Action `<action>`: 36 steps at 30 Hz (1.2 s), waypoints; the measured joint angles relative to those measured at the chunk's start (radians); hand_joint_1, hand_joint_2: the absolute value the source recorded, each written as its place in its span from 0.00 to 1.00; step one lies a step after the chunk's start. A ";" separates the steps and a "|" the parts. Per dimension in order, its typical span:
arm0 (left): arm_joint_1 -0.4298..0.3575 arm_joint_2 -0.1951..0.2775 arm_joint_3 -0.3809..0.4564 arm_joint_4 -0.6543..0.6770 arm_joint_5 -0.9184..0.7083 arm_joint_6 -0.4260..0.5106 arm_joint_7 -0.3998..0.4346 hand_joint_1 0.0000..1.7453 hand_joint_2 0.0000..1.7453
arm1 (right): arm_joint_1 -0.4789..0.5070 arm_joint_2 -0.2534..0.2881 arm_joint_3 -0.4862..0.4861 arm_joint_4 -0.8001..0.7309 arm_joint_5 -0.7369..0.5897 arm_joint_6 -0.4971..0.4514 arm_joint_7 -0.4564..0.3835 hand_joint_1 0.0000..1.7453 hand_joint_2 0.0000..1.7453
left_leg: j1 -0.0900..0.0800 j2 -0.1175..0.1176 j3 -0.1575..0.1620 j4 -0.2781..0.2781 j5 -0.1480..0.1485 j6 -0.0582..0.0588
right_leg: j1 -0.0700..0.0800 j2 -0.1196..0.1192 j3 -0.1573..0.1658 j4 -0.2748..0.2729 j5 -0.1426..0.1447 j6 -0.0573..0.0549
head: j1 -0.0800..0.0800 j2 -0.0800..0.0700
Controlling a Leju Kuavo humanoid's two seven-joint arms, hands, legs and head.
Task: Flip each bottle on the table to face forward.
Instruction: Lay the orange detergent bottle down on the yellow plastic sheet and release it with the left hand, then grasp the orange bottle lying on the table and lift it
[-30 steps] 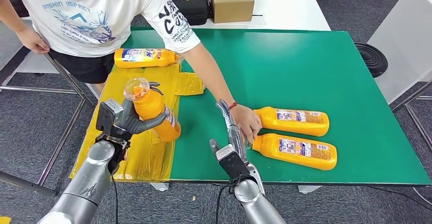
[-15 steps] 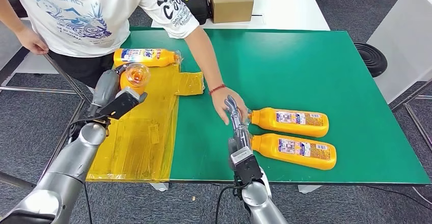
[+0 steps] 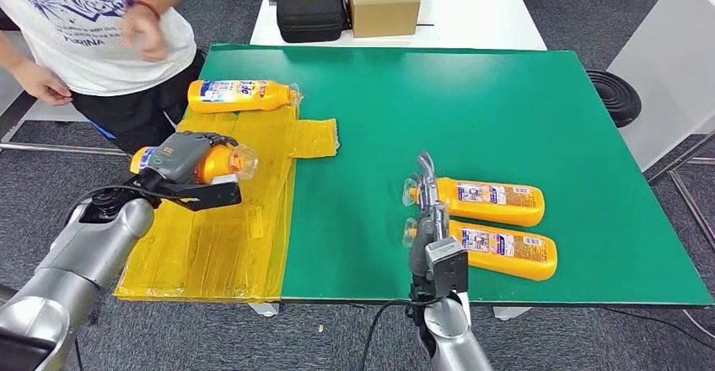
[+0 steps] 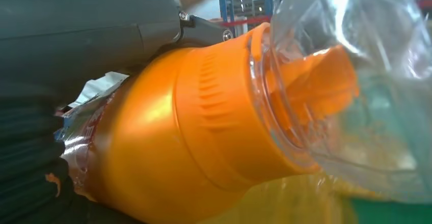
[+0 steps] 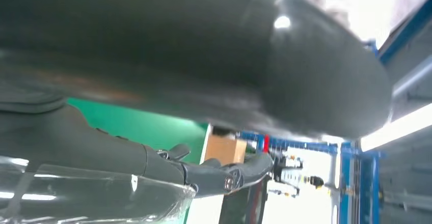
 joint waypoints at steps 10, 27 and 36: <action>0.105 0.053 -0.079 -0.021 -0.054 0.001 0.041 1.00 1.00 | 0.082 -0.008 -0.108 -0.110 -0.059 0.033 -0.004 0.00 0.00 | 0.000 0.000 0.000 0.000 0.000 0.000 | 0.000 0.000 0.000 0.000 0.000 0.000 | 0.000 0.000; 0.152 -0.020 -0.132 0.047 -0.164 0.079 0.078 1.00 1.00 | 0.099 -0.005 -0.154 -0.138 -0.066 0.046 -0.003 0.00 0.00 | 0.000 -0.002 0.001 0.000 0.000 0.000 | 0.000 -0.002 0.003 0.000 0.000 0.000 | 0.000 0.000; 0.148 -0.028 -0.132 0.076 -0.179 0.061 0.079 0.55 1.00 | 0.099 -0.005 -0.156 -0.125 -0.071 0.055 -0.003 0.00 0.00 | 0.000 -0.002 0.007 -0.001 0.000 0.000 | 0.000 -0.002 0.008 0.000 0.000 0.000 | 0.000 0.000</action>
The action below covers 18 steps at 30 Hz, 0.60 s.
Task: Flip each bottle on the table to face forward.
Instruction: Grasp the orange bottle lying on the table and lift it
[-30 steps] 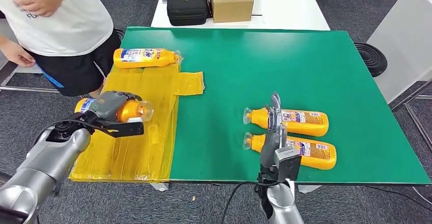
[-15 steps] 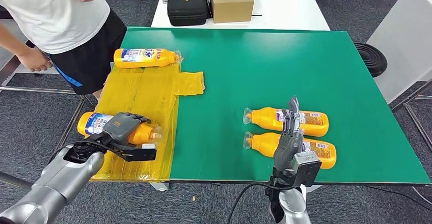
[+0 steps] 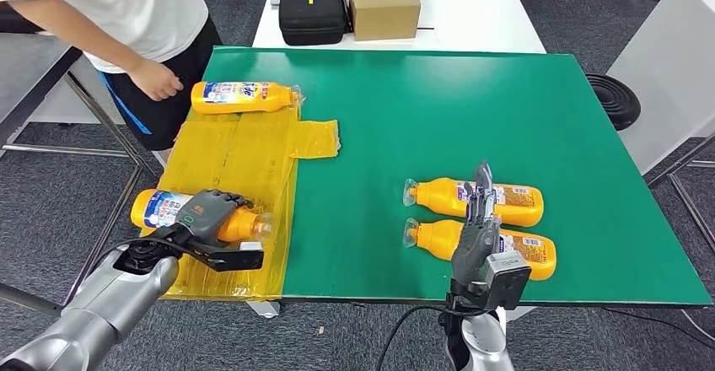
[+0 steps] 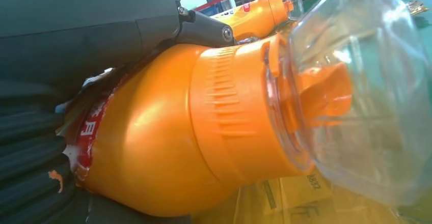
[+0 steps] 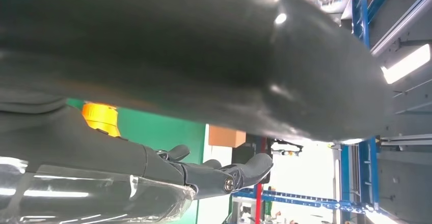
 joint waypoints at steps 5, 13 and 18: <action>-0.014 0.000 -0.002 0.016 -0.013 -0.062 -0.008 0.03 1.00 | -0.006 0.000 0.000 0.014 -0.012 0.000 0.000 0.00 0.00 | 0.000 0.000 0.001 0.000 0.000 0.000 | 0.000 0.000 0.001 0.000 0.000 0.000 | 0.000 0.000; -0.060 0.003 -0.024 0.055 -0.020 -0.157 -0.042 0.00 1.00 | -0.031 0.000 0.000 0.041 -0.032 -0.013 0.000 0.00 0.00 | 0.000 0.001 0.002 0.000 0.000 0.000 | 0.001 0.000 0.002 0.000 0.000 0.000 | 0.000 0.000; -0.096 0.006 -0.048 0.082 -0.018 -0.208 -0.075 0.00 1.00 | -0.047 0.000 0.000 0.054 -0.046 -0.027 0.000 0.00 0.00 | 0.000 0.001 0.002 0.000 0.000 0.000 | 0.001 0.001 0.002 0.000 0.000 0.000 | 0.000 0.000</action>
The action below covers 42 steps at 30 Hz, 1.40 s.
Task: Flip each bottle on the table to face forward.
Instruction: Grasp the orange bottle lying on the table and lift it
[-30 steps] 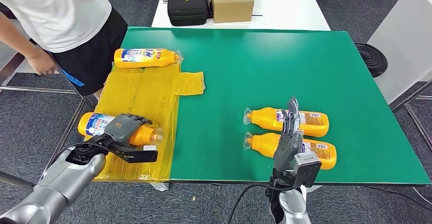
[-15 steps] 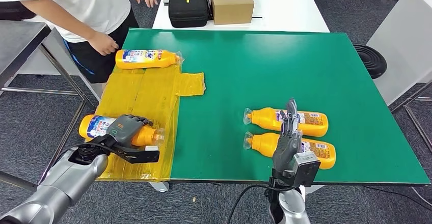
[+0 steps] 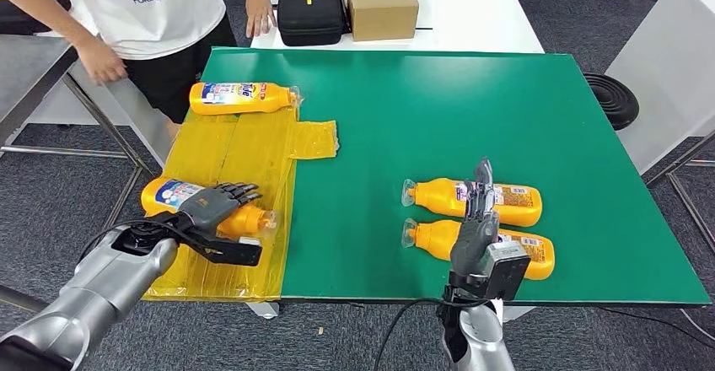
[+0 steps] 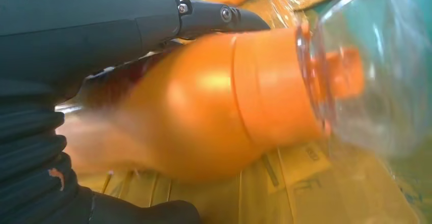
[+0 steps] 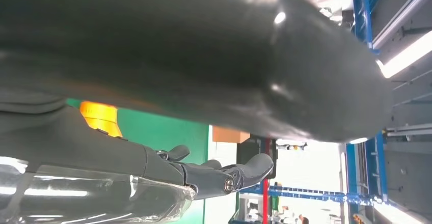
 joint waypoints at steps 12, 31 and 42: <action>-0.052 0.023 -0.066 0.036 0.033 -0.056 -0.044 0.00 1.00 | -0.019 -0.002 0.002 0.033 -0.039 -0.033 0.000 0.00 0.00 | 0.000 0.000 0.000 0.000 0.000 0.000 | 0.000 0.000 0.000 0.000 0.000 0.000 | 0.000 0.000; 0.061 0.130 -0.049 -0.190 0.144 0.016 0.016 0.00 1.00 | 0.003 -0.004 0.001 0.039 -0.056 -0.043 0.000 0.00 0.00 | 0.001 0.001 -0.003 0.000 0.000 -0.001 | 0.000 0.001 -0.004 0.000 0.000 0.000 | 0.000 0.000; 0.145 0.166 -0.013 -0.325 0.143 0.010 0.004 0.00 1.00 | 0.007 -0.004 0.000 0.039 -0.062 -0.037 0.001 0.00 0.00 | 0.001 0.001 -0.005 0.000 0.000 -0.001 | 0.000 0.001 -0.006 0.000 0.000 0.000 | 0.000 0.000</action>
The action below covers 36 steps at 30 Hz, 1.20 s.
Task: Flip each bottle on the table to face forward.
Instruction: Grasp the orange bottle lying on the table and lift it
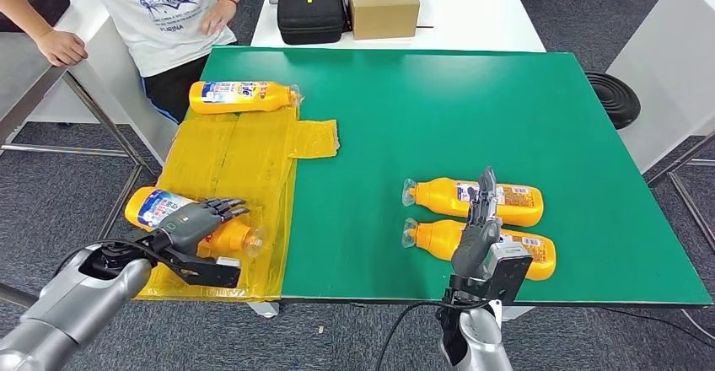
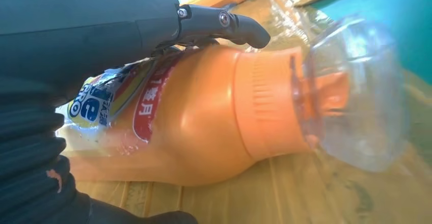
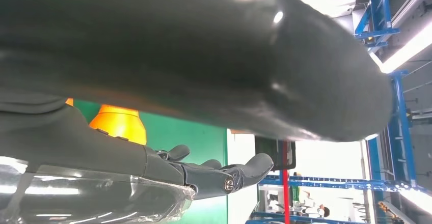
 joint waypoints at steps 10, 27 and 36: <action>0.049 -0.021 0.066 -0.085 -0.020 0.169 -0.055 0.00 1.00 | 0.009 0.000 -0.001 0.003 -0.012 0.013 0.003 0.00 0.00 | 0.000 0.000 -0.001 0.000 0.000 0.000 | 0.000 0.000 -0.001 0.000 0.000 0.000 | 0.000 0.000; 0.135 -0.123 0.221 -0.122 0.231 0.218 -0.079 0.00 1.00 | 0.009 -0.016 -0.001 0.018 0.174 -0.019 0.126 0.00 1.00 | 0.000 0.000 -0.002 0.000 0.000 0.000 | -0.001 0.000 -0.002 0.000 0.000 0.000 | 0.000 0.000; 0.301 -0.313 0.420 -0.179 0.519 0.309 -0.096 0.00 1.00 | 0.011 -0.089 -0.035 -0.045 0.561 0.013 0.364 0.00 1.00 | -0.002 0.000 -0.002 0.000 0.000 0.000 | -0.002 0.000 -0.002 -0.001 0.000 0.000 | 0.000 0.000</action>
